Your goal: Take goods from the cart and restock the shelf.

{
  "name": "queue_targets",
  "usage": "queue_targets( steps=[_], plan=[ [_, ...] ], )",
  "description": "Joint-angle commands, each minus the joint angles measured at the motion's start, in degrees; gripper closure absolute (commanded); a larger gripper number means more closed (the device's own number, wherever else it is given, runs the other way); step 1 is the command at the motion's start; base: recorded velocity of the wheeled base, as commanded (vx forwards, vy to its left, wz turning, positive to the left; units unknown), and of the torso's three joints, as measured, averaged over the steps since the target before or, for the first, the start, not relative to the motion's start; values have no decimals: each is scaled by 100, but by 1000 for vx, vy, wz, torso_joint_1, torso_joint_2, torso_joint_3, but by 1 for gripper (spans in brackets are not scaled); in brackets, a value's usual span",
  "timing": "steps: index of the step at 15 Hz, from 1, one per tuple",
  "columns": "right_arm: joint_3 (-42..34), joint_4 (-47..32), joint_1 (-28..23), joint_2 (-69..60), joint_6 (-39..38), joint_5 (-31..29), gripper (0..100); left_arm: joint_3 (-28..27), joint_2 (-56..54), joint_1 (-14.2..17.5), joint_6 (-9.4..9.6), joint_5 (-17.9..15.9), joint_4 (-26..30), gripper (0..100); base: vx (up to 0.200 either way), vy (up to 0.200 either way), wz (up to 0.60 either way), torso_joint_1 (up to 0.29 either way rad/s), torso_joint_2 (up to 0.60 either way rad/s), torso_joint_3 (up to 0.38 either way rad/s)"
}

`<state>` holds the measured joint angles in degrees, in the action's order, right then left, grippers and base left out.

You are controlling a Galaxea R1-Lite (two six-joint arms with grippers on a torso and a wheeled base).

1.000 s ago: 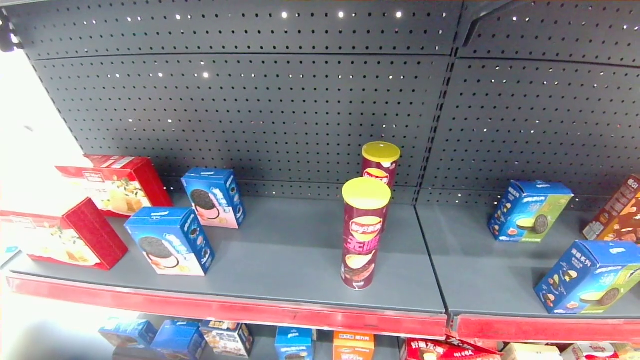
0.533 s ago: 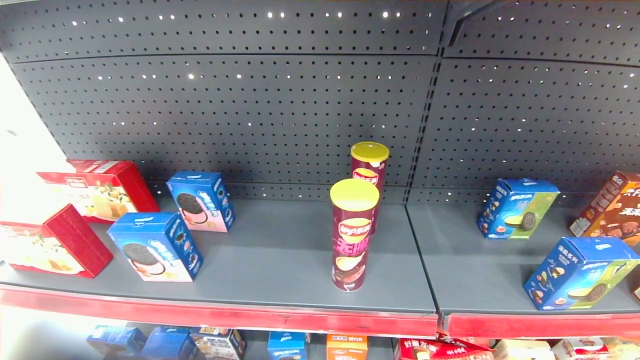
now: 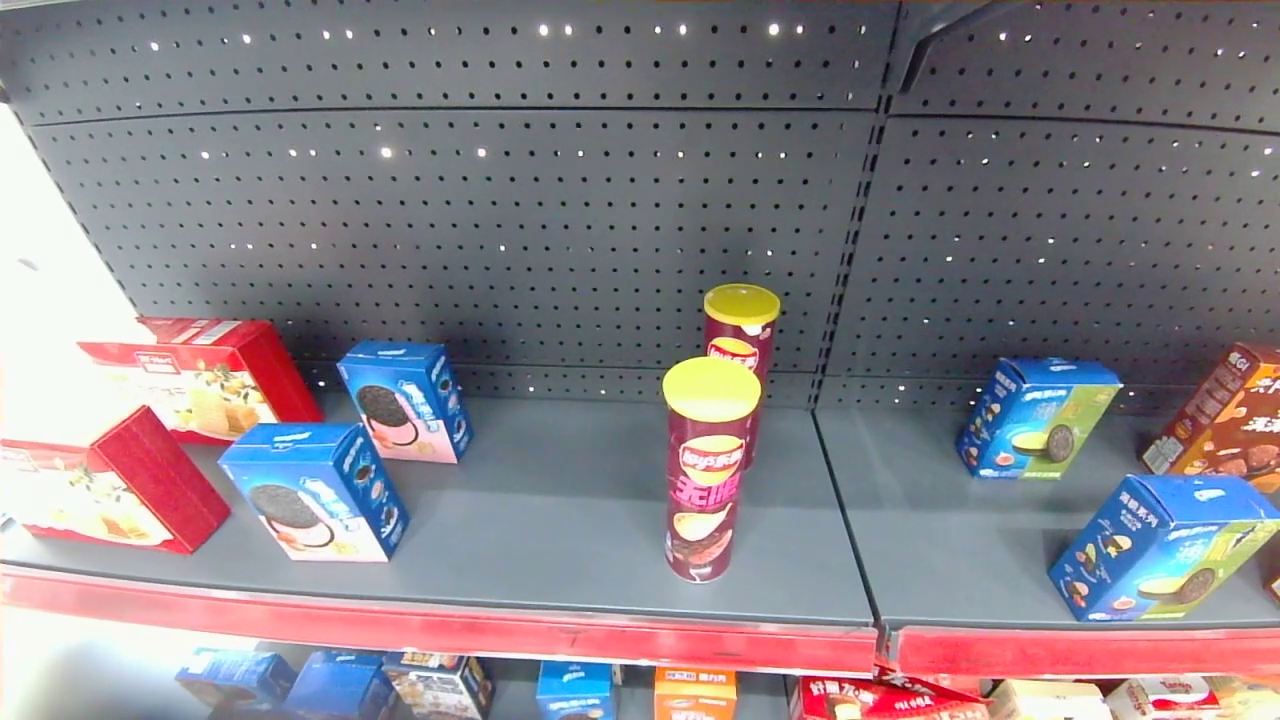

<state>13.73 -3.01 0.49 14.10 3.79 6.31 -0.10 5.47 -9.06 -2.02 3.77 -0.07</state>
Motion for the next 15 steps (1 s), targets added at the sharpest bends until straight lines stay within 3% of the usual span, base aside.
queue_targets(
  steps=[1,4,6,9,11,15],
  plan=[
    [-423,160,-5,-329,-1,45,0,1,6,0,-9,1,-1,0,0,0,0,0,0,0],
    [-1311,301,-198,-1076,8,54,0,1,-2,0,-9,1,-1,0,0,0,0,0,0,0],
    [-1346,477,48,-1147,8,63,0,1,-2,0,-9,1,-1,0,0,0,0,0,0,0],
    [-1373,415,-22,-1314,-115,-95,0,1,-2,0,-9,1,-1,0,0,0,0,0,0,0],
    [-1373,292,-49,-1410,-414,-781,0,1,-2,0,-9,1,-1,0,0,0,0,0,0,0],
    [-1373,292,-49,-1410,-414,-763,0,1,-2,0,-9,1,-1,0,0,0,0,0,0,0]
  ],
)
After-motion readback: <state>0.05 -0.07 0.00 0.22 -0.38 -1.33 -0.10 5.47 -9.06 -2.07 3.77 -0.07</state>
